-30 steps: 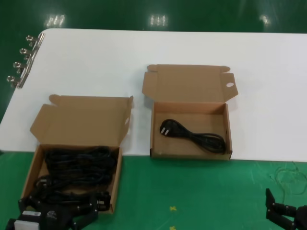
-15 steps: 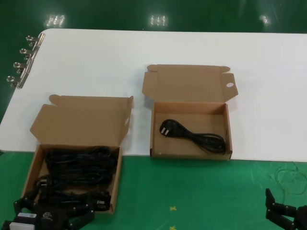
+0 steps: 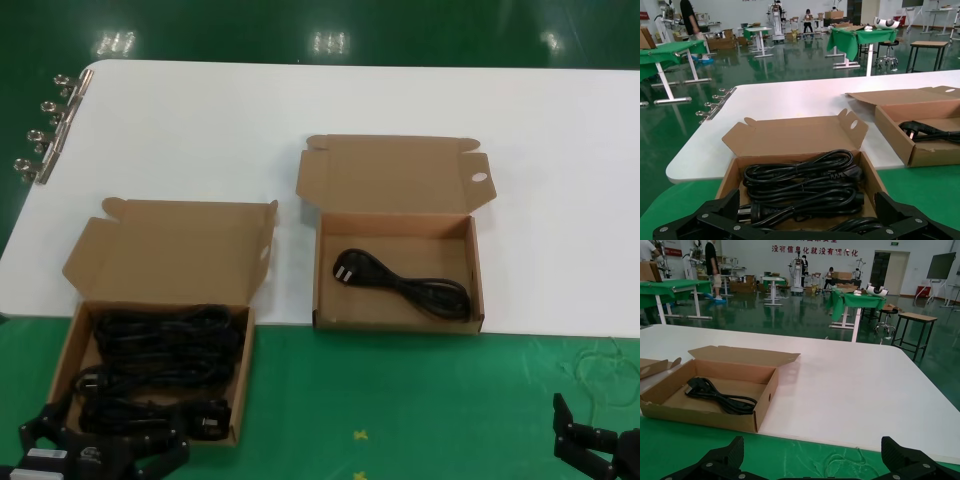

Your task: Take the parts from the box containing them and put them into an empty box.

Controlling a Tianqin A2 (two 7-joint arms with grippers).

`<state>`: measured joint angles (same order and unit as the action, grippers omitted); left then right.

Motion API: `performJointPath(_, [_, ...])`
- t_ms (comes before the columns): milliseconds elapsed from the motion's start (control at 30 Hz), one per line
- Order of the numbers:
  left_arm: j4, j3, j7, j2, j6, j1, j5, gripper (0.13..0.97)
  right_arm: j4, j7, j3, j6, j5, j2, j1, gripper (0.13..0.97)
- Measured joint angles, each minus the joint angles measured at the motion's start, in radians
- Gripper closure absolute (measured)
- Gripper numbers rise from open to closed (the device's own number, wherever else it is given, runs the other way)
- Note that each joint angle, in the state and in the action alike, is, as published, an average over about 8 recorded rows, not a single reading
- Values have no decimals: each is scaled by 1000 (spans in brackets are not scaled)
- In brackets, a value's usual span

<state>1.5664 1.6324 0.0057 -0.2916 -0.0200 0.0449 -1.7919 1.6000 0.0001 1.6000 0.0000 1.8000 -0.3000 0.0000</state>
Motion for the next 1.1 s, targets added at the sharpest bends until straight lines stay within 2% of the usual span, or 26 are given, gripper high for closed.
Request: performJointPath(1100, [28, -27, -5, -7, 17, -38, -7, 132, 0, 0, 0, 0, 0, 0, 0, 129])
